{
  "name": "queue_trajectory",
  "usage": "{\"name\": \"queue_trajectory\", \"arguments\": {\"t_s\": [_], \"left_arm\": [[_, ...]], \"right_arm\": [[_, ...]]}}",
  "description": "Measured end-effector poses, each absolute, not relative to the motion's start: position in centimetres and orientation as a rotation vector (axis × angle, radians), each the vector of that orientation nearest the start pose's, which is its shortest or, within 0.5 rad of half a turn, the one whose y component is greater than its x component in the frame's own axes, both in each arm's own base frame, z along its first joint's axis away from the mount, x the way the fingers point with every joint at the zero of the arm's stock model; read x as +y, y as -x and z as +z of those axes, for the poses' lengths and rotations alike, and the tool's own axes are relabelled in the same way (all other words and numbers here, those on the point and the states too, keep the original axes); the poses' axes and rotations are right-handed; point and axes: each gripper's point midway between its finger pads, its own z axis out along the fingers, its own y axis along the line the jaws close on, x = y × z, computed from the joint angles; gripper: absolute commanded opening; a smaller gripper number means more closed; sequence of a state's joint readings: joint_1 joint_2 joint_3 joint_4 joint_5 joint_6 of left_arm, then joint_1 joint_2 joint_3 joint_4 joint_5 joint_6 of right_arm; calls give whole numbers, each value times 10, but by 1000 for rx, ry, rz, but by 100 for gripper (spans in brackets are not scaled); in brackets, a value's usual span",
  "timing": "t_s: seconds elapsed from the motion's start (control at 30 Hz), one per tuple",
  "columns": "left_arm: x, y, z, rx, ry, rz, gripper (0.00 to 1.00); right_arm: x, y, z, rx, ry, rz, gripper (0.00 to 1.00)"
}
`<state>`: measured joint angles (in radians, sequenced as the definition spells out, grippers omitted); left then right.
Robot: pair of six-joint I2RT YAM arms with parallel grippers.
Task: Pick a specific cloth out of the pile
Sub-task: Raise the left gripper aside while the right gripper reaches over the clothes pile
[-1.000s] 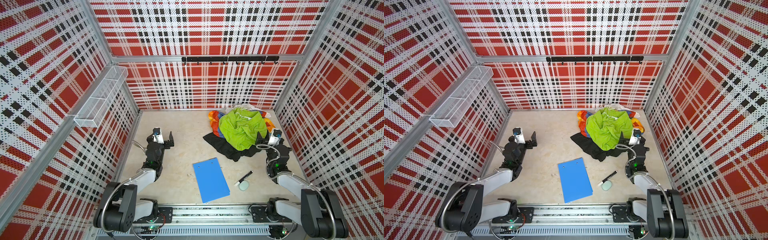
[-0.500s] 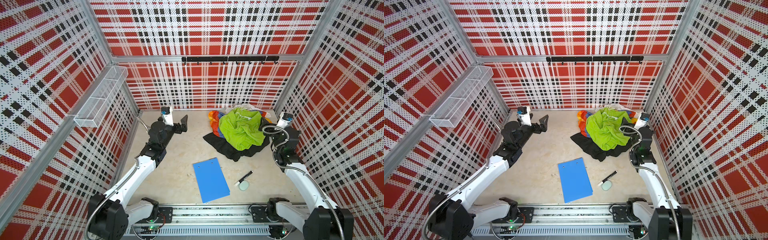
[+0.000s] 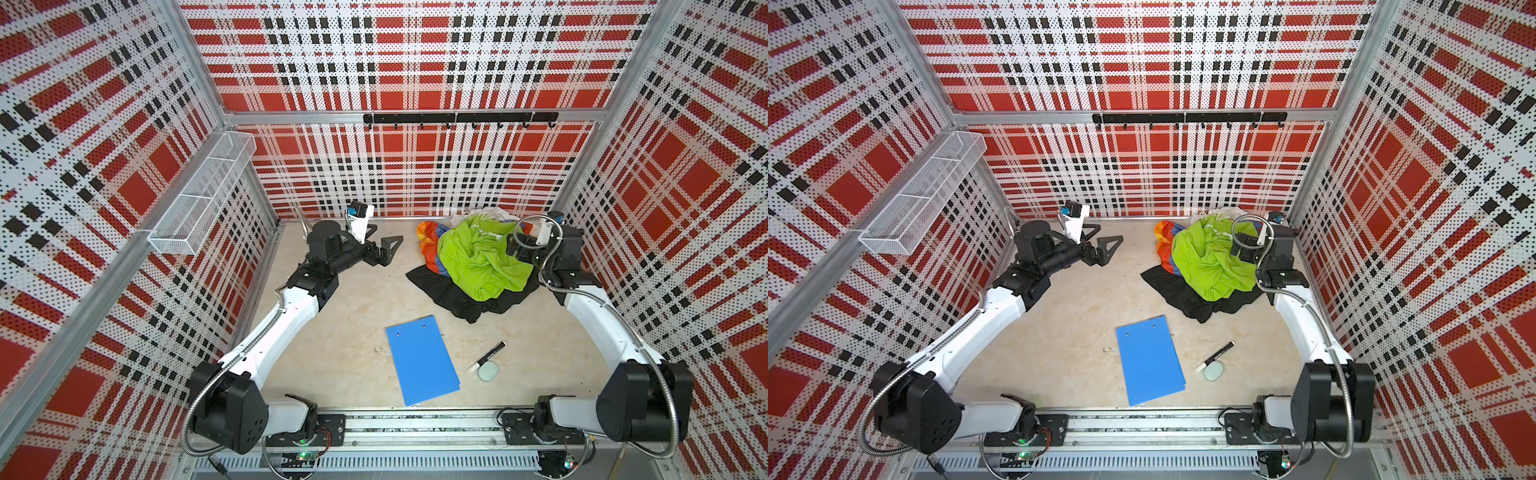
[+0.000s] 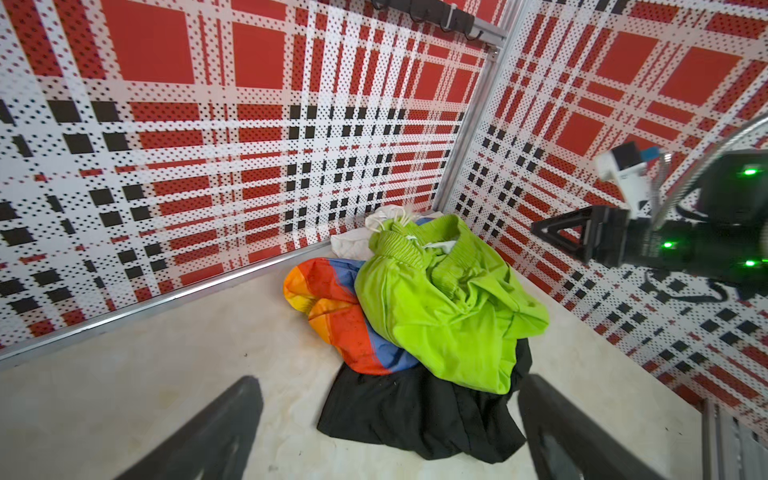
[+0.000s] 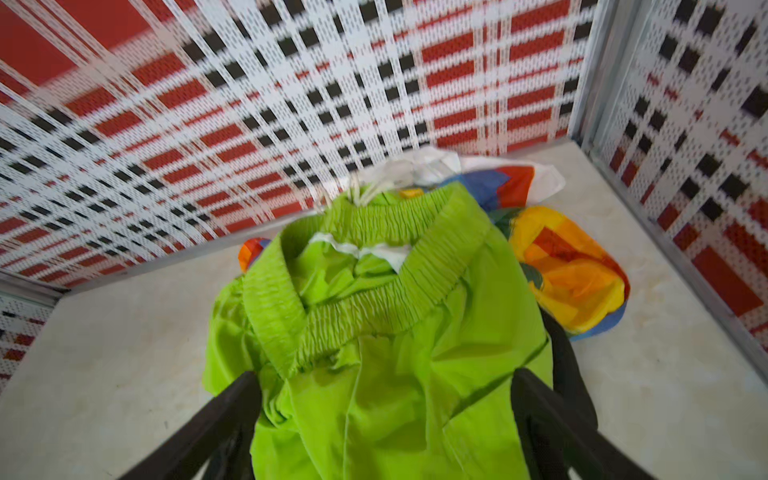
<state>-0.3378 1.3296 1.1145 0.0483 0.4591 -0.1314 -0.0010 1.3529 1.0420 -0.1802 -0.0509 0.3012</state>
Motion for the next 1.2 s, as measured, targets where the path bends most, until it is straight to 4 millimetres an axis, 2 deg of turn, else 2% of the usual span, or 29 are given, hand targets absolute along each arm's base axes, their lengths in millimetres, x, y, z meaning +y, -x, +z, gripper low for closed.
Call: {"name": "queue_trajectory", "arguments": {"t_s": [0.13,0.27,0.37,0.5,0.57,0.67,0.77,0.9,0.97,1.1,1.2], "left_arm": [[-223,-375,331,1715,-544,-758,99],[-235,-367,327,1725,-575,-779,99],[-240,-363,327,1727,-587,-789,99],[-241,-363,326,1731,-587,-787,99],[-240,-364,326,1732,-583,-782,99],[-240,-365,326,1733,-577,-775,99],[-239,-365,326,1733,-576,-773,99],[-240,-365,325,1734,-577,-774,99],[-240,-365,325,1734,-577,-774,99],[-241,-364,325,1733,-580,-776,99],[-242,-364,325,1734,-582,-777,99]], "right_arm": [[3,-425,192,2200,-354,215,100],[-1,-423,164,2282,-398,230,99],[1,-425,144,2332,-407,258,80],[6,-426,116,2404,-415,287,43],[7,-427,111,2420,-422,295,28],[9,-434,118,2412,-408,283,15],[15,-449,142,2364,-373,251,12],[37,-477,182,2276,-296,230,10],[48,-493,194,2248,-271,236,10],[69,-516,195,2241,-237,254,10],[82,-529,178,2271,-228,273,11]]}}
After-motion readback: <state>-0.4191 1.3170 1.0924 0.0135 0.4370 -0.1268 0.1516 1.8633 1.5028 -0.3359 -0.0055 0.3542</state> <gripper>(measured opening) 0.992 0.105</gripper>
